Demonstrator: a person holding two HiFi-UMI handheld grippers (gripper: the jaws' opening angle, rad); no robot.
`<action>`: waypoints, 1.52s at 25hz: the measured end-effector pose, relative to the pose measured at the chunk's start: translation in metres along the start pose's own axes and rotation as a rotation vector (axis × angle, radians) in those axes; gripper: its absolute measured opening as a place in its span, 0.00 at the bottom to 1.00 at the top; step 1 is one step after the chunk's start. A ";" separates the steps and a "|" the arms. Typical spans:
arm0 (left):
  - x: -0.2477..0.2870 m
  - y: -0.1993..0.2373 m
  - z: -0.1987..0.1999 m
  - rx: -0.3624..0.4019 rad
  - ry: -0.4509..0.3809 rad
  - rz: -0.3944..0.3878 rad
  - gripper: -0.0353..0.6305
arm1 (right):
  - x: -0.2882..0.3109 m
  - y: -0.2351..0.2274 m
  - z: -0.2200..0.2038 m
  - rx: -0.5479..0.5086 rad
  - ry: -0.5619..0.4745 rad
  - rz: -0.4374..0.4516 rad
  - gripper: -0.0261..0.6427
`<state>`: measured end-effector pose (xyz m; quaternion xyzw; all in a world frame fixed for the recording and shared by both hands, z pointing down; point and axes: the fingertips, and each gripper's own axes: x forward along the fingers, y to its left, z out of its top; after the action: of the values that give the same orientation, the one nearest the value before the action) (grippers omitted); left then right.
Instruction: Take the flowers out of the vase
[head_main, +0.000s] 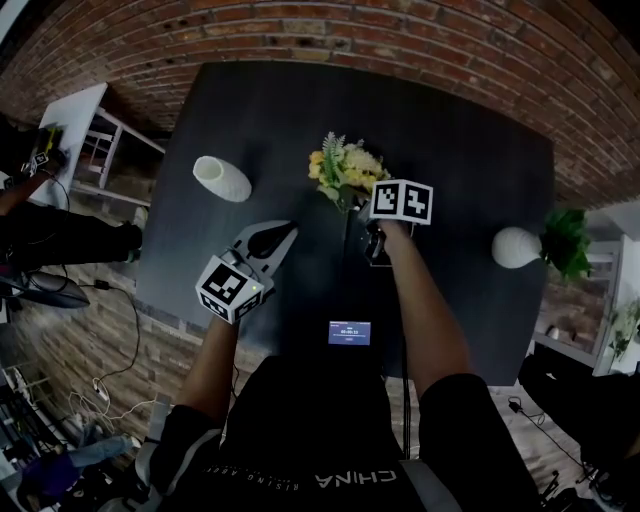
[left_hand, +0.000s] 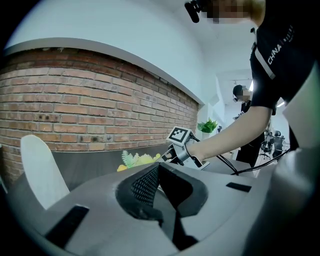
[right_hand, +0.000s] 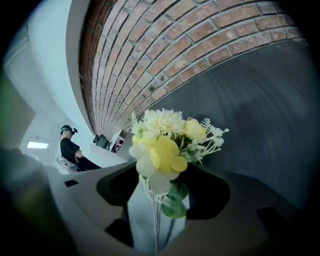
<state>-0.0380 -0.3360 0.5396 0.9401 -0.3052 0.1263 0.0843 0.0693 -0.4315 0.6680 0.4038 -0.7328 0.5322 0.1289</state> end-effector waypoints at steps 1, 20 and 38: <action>-0.002 0.000 0.001 0.000 -0.003 0.001 0.06 | -0.002 0.001 0.002 -0.016 -0.008 -0.008 0.44; -0.046 -0.004 0.029 0.010 -0.096 0.050 0.06 | -0.108 0.118 0.013 -0.412 -0.230 0.016 0.52; -0.073 -0.034 0.021 -0.026 -0.125 0.056 0.06 | -0.144 0.201 -0.079 -0.734 -0.392 0.175 0.26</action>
<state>-0.0714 -0.2736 0.4952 0.9360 -0.3378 0.0658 0.0737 -0.0039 -0.2750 0.4746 0.3607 -0.9160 0.1580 0.0768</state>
